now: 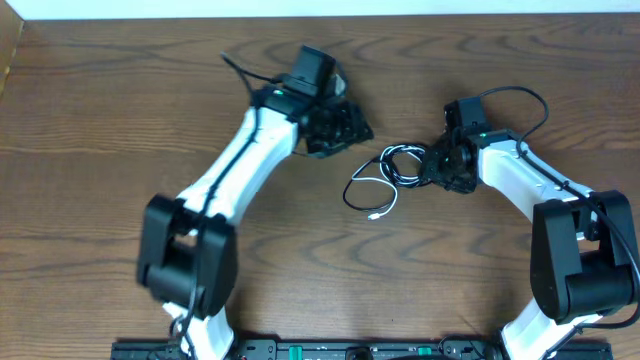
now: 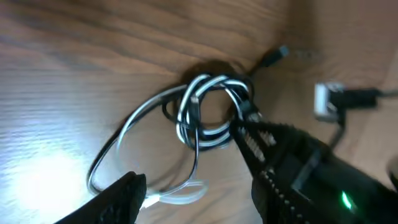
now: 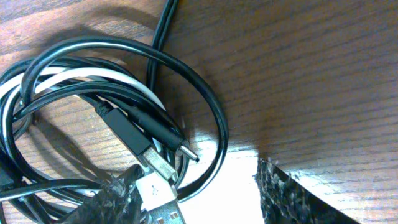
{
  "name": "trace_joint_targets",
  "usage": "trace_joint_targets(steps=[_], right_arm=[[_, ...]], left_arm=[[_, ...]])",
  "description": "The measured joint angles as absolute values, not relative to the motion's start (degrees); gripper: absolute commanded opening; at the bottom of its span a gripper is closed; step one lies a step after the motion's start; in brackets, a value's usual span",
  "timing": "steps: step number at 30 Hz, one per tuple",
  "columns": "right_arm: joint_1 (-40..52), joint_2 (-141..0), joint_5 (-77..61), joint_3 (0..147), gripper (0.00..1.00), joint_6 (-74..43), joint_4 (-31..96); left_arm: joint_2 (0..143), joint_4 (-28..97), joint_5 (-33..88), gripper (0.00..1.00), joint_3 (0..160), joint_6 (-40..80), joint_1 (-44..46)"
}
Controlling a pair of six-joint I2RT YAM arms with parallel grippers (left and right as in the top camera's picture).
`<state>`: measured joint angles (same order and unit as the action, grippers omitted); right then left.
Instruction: Untangle cables
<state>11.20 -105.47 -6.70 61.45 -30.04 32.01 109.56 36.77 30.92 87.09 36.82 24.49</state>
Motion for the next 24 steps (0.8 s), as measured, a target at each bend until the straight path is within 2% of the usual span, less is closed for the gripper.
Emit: trace_joint_targets(steps=[2,7,15,18,19,24], right_arm=[[11.2,-105.47,-6.68,61.45,0.55,-29.93,32.03],[11.2,-105.47,-6.68,61.45,0.55,-29.91,32.03],[11.2,-105.45,-6.61,61.45,0.56,-29.91,32.03],[11.22,-105.45,-6.59,61.45,0.55,-29.91,32.03],[11.2,-105.45,-6.61,61.45,0.55,-29.91,32.03],[11.22,-105.47,-6.61,61.45,0.56,-29.91,32.03]], left_arm=[[112.84,35.07,30.33,0.42,87.09,42.02,25.15],[119.68,31.35,29.78,0.41,87.09,51.62,27.2],[124.86,25.3,30.41,0.4,87.09,58.57,29.8],[125.16,25.06,30.5,0.25,87.09,59.07,29.93],[125.29,25.02,30.5,0.07,87.09,59.13,29.98],[126.02,24.82,30.7,0.07,87.11,59.81,30.22]])
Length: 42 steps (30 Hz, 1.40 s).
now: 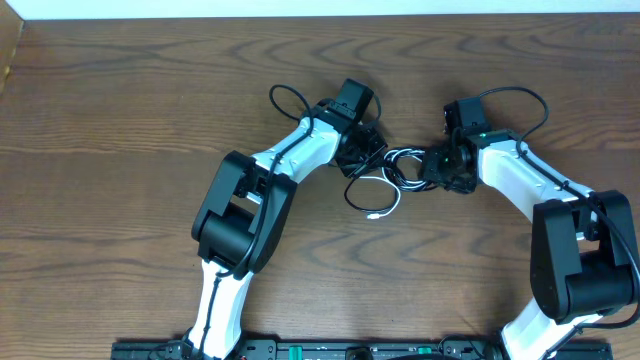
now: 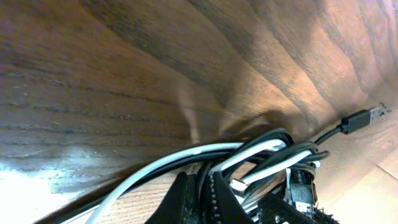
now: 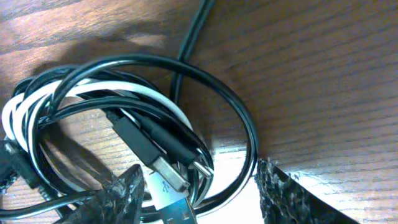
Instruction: Untangle cables
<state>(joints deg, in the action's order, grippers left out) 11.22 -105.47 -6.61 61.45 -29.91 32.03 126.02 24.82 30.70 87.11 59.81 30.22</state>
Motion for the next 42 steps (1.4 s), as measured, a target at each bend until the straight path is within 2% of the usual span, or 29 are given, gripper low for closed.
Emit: trace_joint_targets(steps=[7,17,25,26,28,29,32,36,42], right_arm=[[11.2,-105.47,-6.13,61.28,0.52,-29.89,30.61],[11.29,-105.86,-6.72,61.19,0.51,-29.91,29.54],[11.31,-106.02,-6.59,61.36,0.51,-29.93,29.76],[11.31,-106.02,-6.59,61.36,0.51,-29.91,29.78],[11.31,-106.02,-6.61,61.39,0.51,-29.93,29.78],[11.31,-106.02,-6.61,61.41,0.51,-29.91,29.8],[11.31,-106.02,-6.61,61.41,0.52,-29.91,29.8],[11.31,-106.02,-6.61,61.43,0.52,-29.89,29.93],[11.31,-106.02,-6.66,61.45,0.53,-29.87,29.98]], left_arm=[[124.88,25.12,34.5,0.07,87.11,54.06,28.18],[106.48,27.83,46.48,0.07,87.11,44.51,25.04],[102.85,30.52,51.4,0.07,87.13,40.16,17.3],[102.85,31.79,50.94,0.08,87.18,39.55,17.02],[102.85,35.48,47.68,0.17,87.18,38.26,17.54],[102.85,36.25,45.5,0.27,87.18,37.85,18.5],[102.98,36.05,38.74,0.36,87.18,36.71,22.7],[105.38,33.52,31.92,0.37,87.18,29.65,28.71],[113.1,34.44,28.97,0.37,87.18,12.27,30.06]])
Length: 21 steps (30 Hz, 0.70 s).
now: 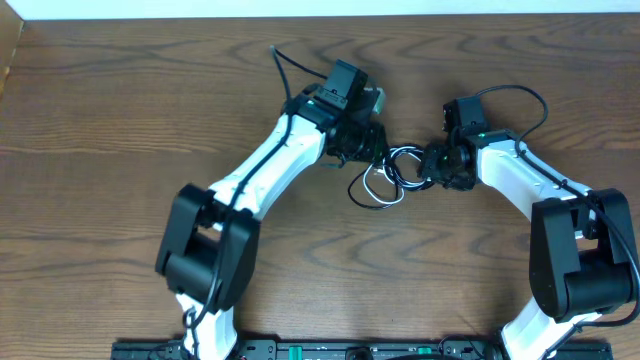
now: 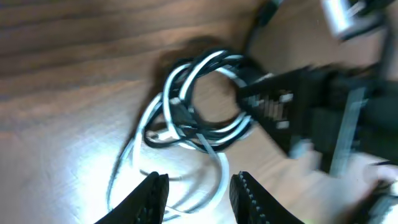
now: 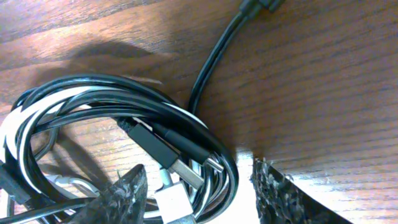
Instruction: Untangle cables
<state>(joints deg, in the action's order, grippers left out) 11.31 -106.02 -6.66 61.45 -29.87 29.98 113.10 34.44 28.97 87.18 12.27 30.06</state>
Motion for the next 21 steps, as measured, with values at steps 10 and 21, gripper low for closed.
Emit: trace_joint_targets(steps=[10,21], right_arm=[[11.31,-106.02,-6.81,61.45,0.54,-29.47,29.98],[11.31,-106.02,-6.83,61.45,0.54,-29.47,29.98]], left_arm=[[118.52,34.15,28.27,0.35,87.18,-15.33,30.5],[121.95,30.57,28.12,0.3,87.18,-29.8,32.16]])
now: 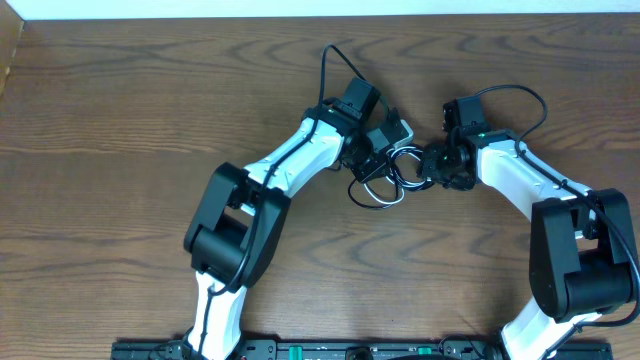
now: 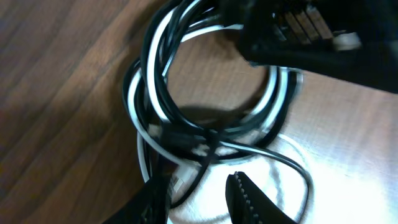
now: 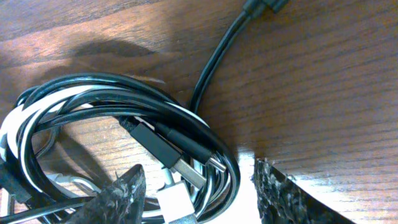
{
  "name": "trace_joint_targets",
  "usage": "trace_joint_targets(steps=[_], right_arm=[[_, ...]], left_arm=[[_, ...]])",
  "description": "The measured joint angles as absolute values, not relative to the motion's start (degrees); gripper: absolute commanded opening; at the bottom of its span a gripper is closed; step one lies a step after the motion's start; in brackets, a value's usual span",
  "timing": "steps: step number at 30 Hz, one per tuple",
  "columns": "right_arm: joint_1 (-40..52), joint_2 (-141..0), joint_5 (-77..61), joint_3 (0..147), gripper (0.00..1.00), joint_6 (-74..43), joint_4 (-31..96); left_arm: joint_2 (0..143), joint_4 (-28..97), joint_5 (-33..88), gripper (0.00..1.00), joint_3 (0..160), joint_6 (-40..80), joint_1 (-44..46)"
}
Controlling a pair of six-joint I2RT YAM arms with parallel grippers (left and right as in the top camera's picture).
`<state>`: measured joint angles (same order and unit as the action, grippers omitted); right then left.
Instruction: Untangle cables
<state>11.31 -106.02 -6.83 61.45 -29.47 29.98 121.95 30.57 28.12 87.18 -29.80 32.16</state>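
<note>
A tangle of black and white cables (image 1: 392, 170) lies coiled on the wooden table between my two grippers. The left gripper (image 1: 372, 150) is low over the coil's left side. In the left wrist view it (image 2: 199, 198) is open, and its fingers straddle a black strand and a white plug at the coil (image 2: 186, 138). The right gripper (image 1: 428, 165) is at the coil's right edge, also open (image 3: 199, 199). Its fingers stand on either side of the looped strands (image 3: 186, 121), a black USB plug (image 3: 186, 167) and a white plug (image 3: 177, 202). One black lead (image 3: 217, 56) runs away from the coil.
A thin white loop (image 1: 380, 195) trails out of the bundle toward the table's front. The right gripper's body (image 2: 298, 37) fills the top right of the left wrist view. Each arm's own black wire arches behind it (image 1: 335, 60) (image 1: 510, 95). The bare wood table (image 1: 120, 200) surrounds everything.
My left gripper has dropped closer to the coil and turned, and its open fingers now straddle strands at the coil's left side. The right gripper and the coil have barely shifted.
My left gripper first hung open to the upper left of the coil while the right stayed open at its right edge. Then the left was down at the coil's left edge, then higher, with the white loop drawn in. Now it is low over the coil again.
</note>
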Motion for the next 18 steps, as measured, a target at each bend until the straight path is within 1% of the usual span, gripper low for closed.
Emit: trace_joint_targets(steps=[2,3,4,12,15,18], right_arm=[[11.31,-106.02,-6.83,61.45,0.54,-29.47,29.98],[11.31,-106.02,-6.83,61.45,0.54,-29.47,29.98],[11.31,-106.02,-6.83,61.45,0.54,-29.47,29.98],[11.31,-106.02,-6.66,61.45,0.5,-29.47,30.0],[11.31,-106.04,-6.5,61.45,0.5,-29.71,30.02],[11.31,-106.04,-6.35,61.45,0.49,-30.5,30.2]], left_arm=[[123.22,29.61,28.1,0.24,87.18,-30.22,32.18],[123.66,29.19,28.1,0.11,87.18,-30.26,32.27],[123.94,28.67,28.12,0.08,87.18,-30.44,32.34],[124.01,26.55,28.1,0.07,87.18,-29.58,33.06],[123.85,26.55,28.12,0.07,87.18,-24.62,32.38],[121.78,26.74,28.14,0.07,87.15,-17.06,30.48]])
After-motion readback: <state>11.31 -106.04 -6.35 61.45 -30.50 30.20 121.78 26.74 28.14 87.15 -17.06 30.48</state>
